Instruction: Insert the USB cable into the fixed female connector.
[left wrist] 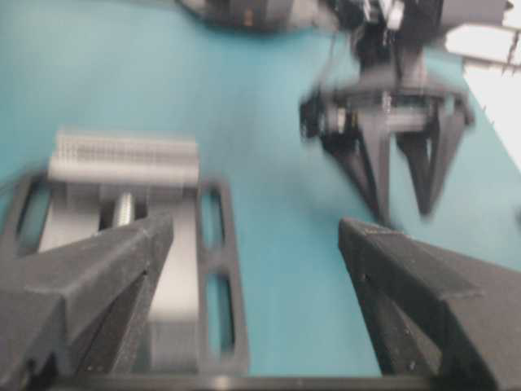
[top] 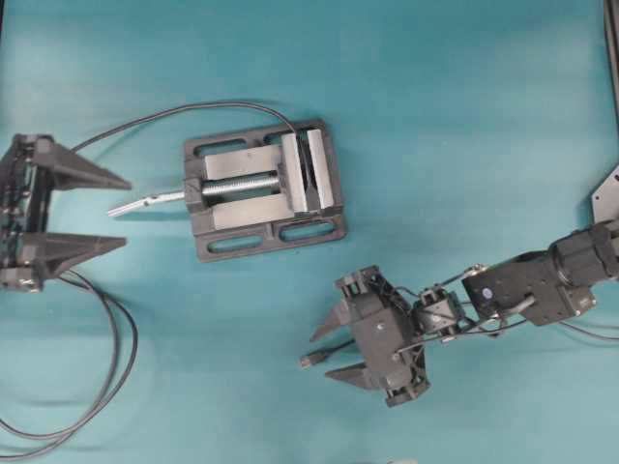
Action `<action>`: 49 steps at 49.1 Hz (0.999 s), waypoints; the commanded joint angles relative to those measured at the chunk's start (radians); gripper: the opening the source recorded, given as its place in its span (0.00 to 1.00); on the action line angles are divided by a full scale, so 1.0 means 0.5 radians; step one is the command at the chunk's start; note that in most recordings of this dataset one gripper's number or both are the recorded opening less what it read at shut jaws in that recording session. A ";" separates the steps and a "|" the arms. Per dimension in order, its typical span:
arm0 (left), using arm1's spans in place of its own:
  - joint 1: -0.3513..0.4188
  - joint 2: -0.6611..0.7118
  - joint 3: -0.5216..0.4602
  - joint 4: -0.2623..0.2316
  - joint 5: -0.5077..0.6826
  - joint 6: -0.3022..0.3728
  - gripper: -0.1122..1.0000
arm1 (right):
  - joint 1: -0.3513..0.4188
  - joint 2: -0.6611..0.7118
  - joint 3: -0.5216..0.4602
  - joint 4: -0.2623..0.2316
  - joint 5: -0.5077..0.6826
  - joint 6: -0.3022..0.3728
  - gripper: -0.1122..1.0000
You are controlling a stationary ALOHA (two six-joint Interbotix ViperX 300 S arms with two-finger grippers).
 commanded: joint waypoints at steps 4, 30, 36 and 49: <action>-0.006 -0.295 0.025 0.006 0.399 -0.012 1.00 | -0.006 0.015 -0.046 0.000 -0.009 0.003 0.67; -0.006 -0.586 0.141 0.006 0.650 -0.021 1.00 | -0.006 0.074 -0.040 0.003 -0.031 0.006 0.63; -0.006 -0.586 0.144 0.006 0.650 -0.025 1.00 | -0.006 0.098 -0.040 0.000 -0.055 0.003 0.58; -0.006 -0.586 0.144 0.006 0.650 -0.025 1.00 | -0.003 0.107 -0.021 0.000 -0.061 0.006 0.42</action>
